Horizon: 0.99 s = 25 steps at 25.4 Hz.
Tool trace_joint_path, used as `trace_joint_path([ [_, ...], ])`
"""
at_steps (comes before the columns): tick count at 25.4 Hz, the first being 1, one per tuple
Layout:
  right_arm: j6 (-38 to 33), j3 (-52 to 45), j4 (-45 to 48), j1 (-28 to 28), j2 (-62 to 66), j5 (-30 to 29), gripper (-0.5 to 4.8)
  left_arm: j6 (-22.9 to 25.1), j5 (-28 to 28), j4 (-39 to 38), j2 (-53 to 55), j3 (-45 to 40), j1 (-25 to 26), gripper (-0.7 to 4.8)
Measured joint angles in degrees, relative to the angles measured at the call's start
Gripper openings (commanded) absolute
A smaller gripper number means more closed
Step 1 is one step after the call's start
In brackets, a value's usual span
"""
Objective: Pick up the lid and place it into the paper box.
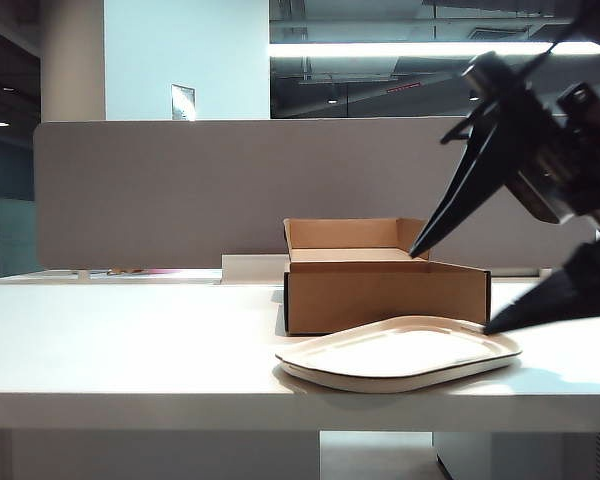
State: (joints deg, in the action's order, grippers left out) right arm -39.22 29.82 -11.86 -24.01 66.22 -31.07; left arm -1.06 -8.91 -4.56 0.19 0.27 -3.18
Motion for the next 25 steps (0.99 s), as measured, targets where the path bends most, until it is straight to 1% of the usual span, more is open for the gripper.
trace_joint_path([
  [4, 2.64, 0.11, 8.79, 0.9, 0.85, 4.02, 3.51, -0.02, 0.0, 0.0, 0.0, 0.0, 0.0, -0.03],
  [6, 3.5, 0.74, 12.48, 2.64, 1.57, 6.62, 3.51, -0.02, -0.04, 0.0, 0.02, 0.0, 0.0, -0.03],
  [12, 7.5, 1.16, 12.41, 7.91, 2.4, 11.43, 3.5, -1.14, -0.07, 0.0, 0.07, 0.0, 0.0, -0.03],
  [14, 7.8, 1.18, 12.41, 10.58, 2.82, 12.11, 3.5, -1.16, -0.04, 0.0, 0.07, 0.0, 0.0, -0.03],
  [16, 7.96, 1.27, 12.44, 11.89, 3.5, 12.33, 3.5, -1.16, -0.07, 0.0, 0.07, 0.0, 0.0, -0.03],
  [20, 9.79, 1.42, 12.31, 13.64, 6.27, 12.04, 3.5, -1.18, -0.04, 0.0, 0.07, 0.0, 0.0, -0.03],
  [25, 12.81, 4.13, 10.88, 13.57, 10.8, 11.76, 3.5, -1.2, -0.07, 0.0, 0.09, 0.0, 0.0, -0.03],
])
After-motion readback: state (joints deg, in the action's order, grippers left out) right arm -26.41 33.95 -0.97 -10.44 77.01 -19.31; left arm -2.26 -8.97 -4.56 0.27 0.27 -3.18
